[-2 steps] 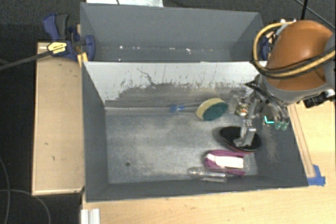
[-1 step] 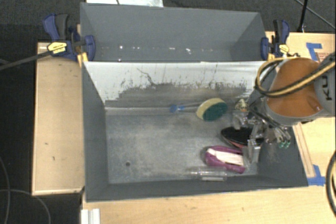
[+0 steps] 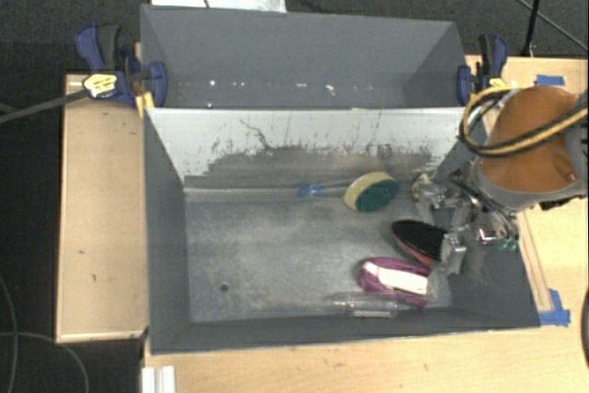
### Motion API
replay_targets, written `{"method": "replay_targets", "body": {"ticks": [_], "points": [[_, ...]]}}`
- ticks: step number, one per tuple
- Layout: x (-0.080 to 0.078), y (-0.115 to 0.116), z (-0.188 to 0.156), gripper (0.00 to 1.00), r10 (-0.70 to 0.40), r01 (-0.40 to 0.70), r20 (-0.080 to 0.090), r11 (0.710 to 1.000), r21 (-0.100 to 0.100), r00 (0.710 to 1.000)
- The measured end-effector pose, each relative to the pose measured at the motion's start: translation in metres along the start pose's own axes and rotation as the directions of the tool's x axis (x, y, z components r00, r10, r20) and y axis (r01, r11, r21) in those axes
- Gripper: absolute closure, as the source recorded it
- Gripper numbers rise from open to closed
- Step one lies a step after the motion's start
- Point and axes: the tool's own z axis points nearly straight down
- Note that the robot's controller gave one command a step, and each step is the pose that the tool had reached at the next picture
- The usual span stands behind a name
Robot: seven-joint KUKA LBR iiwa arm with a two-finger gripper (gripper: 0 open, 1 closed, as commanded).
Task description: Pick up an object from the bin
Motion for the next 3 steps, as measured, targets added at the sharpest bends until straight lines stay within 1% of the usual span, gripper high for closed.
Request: {"method": "replay_targets", "body": {"ticks": [1, 2, 3], "points": [[-0.005, -0.019, 0.002, 0.0, 0.087, -0.087, -0.001, 0.996, 0.001, 0.996], [-0.011, -0.015, 0.032, 0.0, 0.176, -0.176, -0.01, 0.984, 0.001, 0.984], [-0.012, -0.015, 0.031, 0.0, 0.173, -0.173, -0.009, 0.985, 0.001, 0.985]]}}
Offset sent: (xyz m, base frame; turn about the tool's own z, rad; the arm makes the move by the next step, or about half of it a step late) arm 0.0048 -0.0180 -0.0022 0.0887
